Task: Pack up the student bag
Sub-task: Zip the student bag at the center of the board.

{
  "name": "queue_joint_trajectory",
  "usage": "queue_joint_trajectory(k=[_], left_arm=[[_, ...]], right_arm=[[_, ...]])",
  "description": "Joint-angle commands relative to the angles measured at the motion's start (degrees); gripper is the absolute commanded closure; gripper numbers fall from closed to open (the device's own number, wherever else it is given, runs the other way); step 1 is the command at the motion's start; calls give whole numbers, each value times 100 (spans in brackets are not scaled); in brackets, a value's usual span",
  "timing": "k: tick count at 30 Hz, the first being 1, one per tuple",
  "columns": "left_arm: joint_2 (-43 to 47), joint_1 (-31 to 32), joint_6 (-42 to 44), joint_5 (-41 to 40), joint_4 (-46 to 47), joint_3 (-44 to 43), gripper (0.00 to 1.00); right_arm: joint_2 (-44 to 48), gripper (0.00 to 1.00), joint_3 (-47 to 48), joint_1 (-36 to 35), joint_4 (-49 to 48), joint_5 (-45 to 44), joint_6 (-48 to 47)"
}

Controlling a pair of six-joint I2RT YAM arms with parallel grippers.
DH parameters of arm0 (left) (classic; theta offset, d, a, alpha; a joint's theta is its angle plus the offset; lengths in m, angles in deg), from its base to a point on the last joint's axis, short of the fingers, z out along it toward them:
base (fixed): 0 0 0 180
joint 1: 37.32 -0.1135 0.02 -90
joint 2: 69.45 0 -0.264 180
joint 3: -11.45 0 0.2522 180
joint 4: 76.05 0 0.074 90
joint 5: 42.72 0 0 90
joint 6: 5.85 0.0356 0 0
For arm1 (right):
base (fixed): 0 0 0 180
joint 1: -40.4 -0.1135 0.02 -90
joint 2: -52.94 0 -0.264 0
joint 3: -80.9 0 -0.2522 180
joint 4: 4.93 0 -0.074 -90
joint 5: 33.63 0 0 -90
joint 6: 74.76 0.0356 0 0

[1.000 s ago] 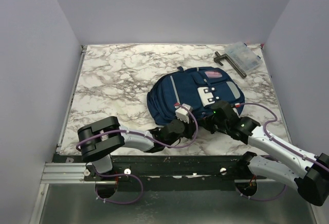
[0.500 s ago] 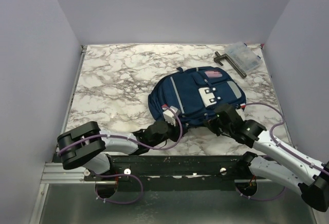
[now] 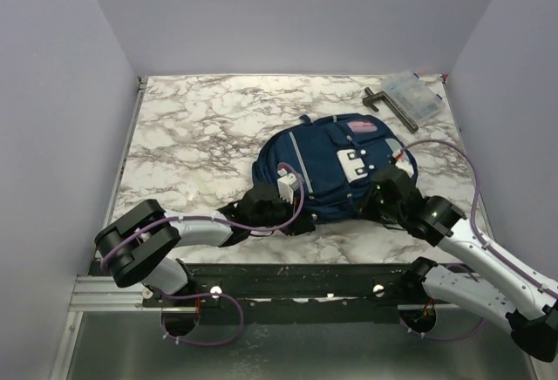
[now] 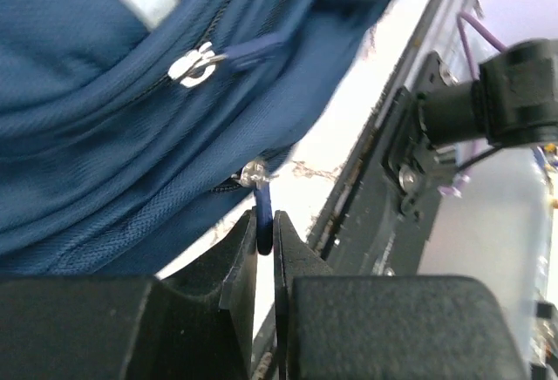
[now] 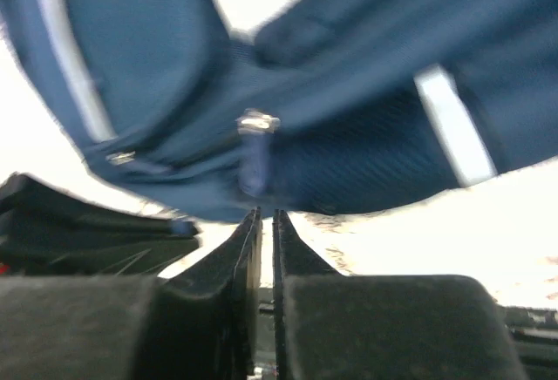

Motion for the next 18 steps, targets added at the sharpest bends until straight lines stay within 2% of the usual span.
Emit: queue_joint_trajectory(k=[1, 5, 9, 13, 16, 18], left_arm=[[-267, -89, -371, 1377, -247, -234, 100], [-289, -230, -642, 1742, -125, -204, 100], [-415, -428, -936, 2053, -16, -102, 100], [-510, -675, -1133, 2248, 142, 43, 100], [-625, -870, -1478, 2522, 598, 185, 100], [-705, -1008, -1798, 2653, 990, 316, 100]], right_arm=[[-230, 81, 977, 42, -291, 1617, -2386], [-888, 68, 1229, -1, -179, 2599, -3224], [-1113, 62, 1101, -146, -346, 2516, -3767], [-1042, 54, 840, -241, -1190, 2855, -4087], [-1367, 52, 1011, -424, -1202, 2345, -4084], [-1634, 52, 987, -440, -1219, 2414, -3911]])
